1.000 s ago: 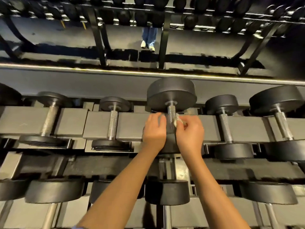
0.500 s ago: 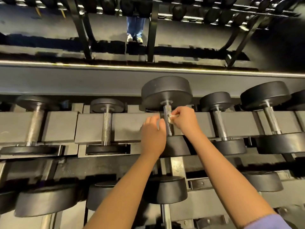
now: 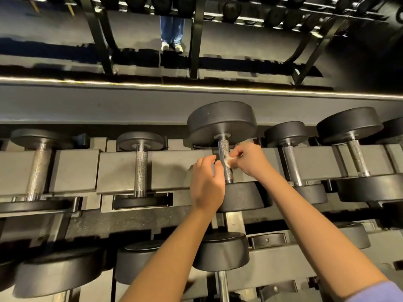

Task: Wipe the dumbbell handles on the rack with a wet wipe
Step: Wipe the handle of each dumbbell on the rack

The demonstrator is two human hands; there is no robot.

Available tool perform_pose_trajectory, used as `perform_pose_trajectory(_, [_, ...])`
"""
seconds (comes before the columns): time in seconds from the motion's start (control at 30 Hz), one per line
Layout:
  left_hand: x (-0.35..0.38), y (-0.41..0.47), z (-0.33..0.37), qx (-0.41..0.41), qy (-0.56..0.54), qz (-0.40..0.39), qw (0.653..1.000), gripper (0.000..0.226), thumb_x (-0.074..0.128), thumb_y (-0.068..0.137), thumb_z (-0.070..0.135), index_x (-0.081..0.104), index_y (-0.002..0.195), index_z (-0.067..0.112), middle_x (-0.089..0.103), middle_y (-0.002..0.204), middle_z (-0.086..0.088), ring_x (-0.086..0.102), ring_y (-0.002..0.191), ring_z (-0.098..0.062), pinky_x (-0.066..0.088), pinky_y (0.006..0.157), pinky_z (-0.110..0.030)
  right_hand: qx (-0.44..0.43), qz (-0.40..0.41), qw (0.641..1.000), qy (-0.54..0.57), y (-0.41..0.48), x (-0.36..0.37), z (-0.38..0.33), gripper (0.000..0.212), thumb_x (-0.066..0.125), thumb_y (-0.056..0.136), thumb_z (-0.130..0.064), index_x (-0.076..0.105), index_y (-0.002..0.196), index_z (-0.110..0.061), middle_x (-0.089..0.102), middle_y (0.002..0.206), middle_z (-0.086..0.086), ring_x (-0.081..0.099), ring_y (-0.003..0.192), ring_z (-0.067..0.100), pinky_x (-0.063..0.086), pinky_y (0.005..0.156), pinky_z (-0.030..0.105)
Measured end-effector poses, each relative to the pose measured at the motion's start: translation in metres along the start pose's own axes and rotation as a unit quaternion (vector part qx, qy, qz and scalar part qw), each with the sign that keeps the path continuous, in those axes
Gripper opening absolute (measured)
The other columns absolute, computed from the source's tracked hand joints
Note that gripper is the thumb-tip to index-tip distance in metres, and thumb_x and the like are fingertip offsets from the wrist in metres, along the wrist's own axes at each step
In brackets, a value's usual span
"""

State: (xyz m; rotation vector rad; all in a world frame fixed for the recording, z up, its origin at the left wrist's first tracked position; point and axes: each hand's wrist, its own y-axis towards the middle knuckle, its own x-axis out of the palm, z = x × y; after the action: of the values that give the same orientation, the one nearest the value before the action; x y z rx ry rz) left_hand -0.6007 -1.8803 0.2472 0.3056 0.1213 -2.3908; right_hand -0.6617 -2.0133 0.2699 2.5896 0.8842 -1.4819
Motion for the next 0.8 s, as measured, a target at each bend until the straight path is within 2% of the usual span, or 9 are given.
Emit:
perform_pose_trajectory(0.07, [0.0,-0.001,0.0,0.0,-0.002,-0.002,1.0,0.04,0.034,0.091,0.037,0.058,0.118,0.02,0.055,0.111,0.01,0.048,0.108,-0.007,0.04,0.096,-0.025,-0.016,0.027,0.999,0.014,0.001,0.002,-0.002,0.016,0.076,0.072,-0.003,0.073,0.088,-0.005,0.062,0.086,0.004,0.055,0.08,0.014,0.044,0.068,0.019])
perform_pose_trajectory(0.2, [0.0,-0.002,0.0,0.002,0.003,-0.003,1.0,0.046,0.033,0.092,0.038,0.056,0.125,0.016,0.053,0.115,0.011,0.047,0.111,-0.006,0.036,0.097,-0.021,-0.045,0.142,0.988,0.051,0.011,0.003,-0.02,0.015,0.071,0.081,-0.007,0.071,0.096,-0.004,0.059,0.085,-0.001,0.054,0.081,0.012,0.032,0.066,0.014])
perform_pose_trajectory(0.27, [-0.001,-0.002,0.001,0.003,0.003,-0.004,1.0,0.047,0.033,0.091,0.038,0.055,0.126,0.015,0.052,0.114,0.011,0.047,0.111,-0.006,0.037,0.096,-0.021,-0.042,0.12,0.991,0.031,0.012,0.002,-0.02,0.015,0.071,0.08,-0.008,0.071,0.095,-0.004,0.059,0.086,-0.001,0.054,0.082,0.013,0.034,0.069,0.015])
perform_pose_trajectory(0.33, [0.0,-0.002,-0.001,0.002,0.001,-0.002,1.0,0.048,0.034,0.09,0.038,0.055,0.127,0.014,0.05,0.113,0.013,0.047,0.111,-0.006,0.037,0.095,-0.022,-0.028,0.057,0.998,-0.003,0.003,-0.002,-0.015,0.014,0.073,0.077,-0.007,0.072,0.091,-0.005,0.062,0.088,0.002,0.055,0.083,0.014,0.038,0.072,0.018])
perform_pose_trajectory(0.43, [0.001,-0.001,-0.002,0.007,-0.01,-0.005,1.0,0.046,0.037,0.09,0.034,0.055,0.128,0.015,0.048,0.111,0.016,0.048,0.109,-0.006,0.037,0.092,-0.021,-0.009,-0.005,1.0,-0.009,-0.017,-0.003,-0.008,0.017,0.075,0.077,-0.005,0.073,0.094,-0.004,0.064,0.091,0.005,0.056,0.083,0.013,0.039,0.071,0.014])
perform_pose_trajectory(0.53, [0.0,0.0,-0.005,-0.003,-0.018,-0.02,1.0,0.034,0.045,0.096,0.028,0.057,0.129,0.023,0.051,0.11,0.02,0.052,0.106,-0.004,0.043,0.089,-0.024,-0.014,0.01,0.998,0.055,-0.029,-0.005,-0.008,0.023,0.074,0.078,-0.002,0.073,0.101,-0.005,0.067,0.094,0.006,0.058,0.086,0.013,0.044,0.074,0.019])
perform_pose_trajectory(0.63, [-0.002,0.007,-0.002,-0.051,-0.034,-0.066,0.996,0.037,0.052,0.096,0.029,0.051,0.133,0.034,0.048,0.107,0.026,0.055,0.099,-0.002,0.046,0.083,-0.023,-0.034,0.04,0.993,0.101,-0.039,-0.004,-0.007,0.025,0.073,0.078,0.0,0.073,0.102,-0.006,0.071,0.096,0.009,0.061,0.084,0.013,0.047,0.077,0.02])
perform_pose_trajectory(0.7, [-0.002,0.02,-0.002,-0.082,-0.073,-0.1,0.989,0.039,0.058,0.094,0.024,0.049,0.131,0.034,0.05,0.113,0.018,0.057,0.09,-0.002,0.045,0.079,-0.017,-0.04,0.056,0.991,0.116,-0.046,-0.002,-0.006,0.023,0.073,0.078,0.0,0.073,0.1,-0.007,0.07,0.091,0.006,0.061,0.08,0.012,0.046,0.076,0.019])
perform_pose_trajectory(0.8, [-0.002,0.036,-0.005,-0.067,-0.052,-0.134,0.987,0.029,0.064,0.09,0.015,0.065,0.119,0.014,0.065,0.112,-0.005,0.063,0.089,-0.01,0.051,0.083,-0.021,-0.038,0.081,0.988,0.124,-0.052,-0.003,-0.008,0.016,0.071,0.081,-0.003,0.073,0.096,-0.007,0.062,0.073,-0.004,0.053,0.065,0.003,0.043,0.064,0.011])
